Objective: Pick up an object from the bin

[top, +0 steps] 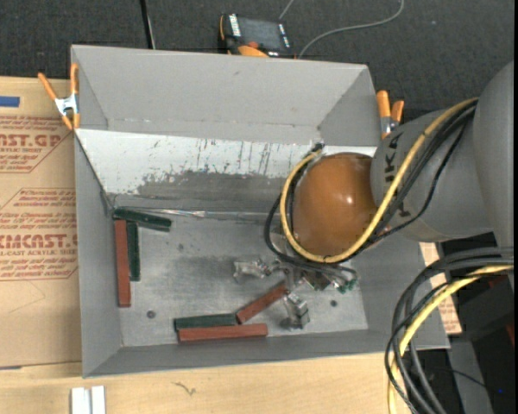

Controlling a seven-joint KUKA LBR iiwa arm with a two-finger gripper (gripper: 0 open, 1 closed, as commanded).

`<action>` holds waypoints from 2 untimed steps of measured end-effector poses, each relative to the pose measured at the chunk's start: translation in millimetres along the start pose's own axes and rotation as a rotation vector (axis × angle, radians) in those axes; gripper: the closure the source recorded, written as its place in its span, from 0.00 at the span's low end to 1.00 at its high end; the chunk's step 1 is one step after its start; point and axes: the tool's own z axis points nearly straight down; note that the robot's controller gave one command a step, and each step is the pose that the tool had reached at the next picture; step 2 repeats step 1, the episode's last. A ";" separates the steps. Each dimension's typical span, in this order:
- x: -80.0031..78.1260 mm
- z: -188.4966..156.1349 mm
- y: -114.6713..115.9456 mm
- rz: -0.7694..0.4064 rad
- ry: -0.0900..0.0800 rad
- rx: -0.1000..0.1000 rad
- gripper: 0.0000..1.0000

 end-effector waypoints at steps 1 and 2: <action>-0.7 -0.7 -0.4 0.000 -0.002 0.001 1.00; -0.7 -0.7 -0.4 0.000 -0.002 0.001 1.00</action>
Offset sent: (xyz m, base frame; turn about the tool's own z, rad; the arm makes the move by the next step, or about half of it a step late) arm 0.0000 0.0000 0.0000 0.0000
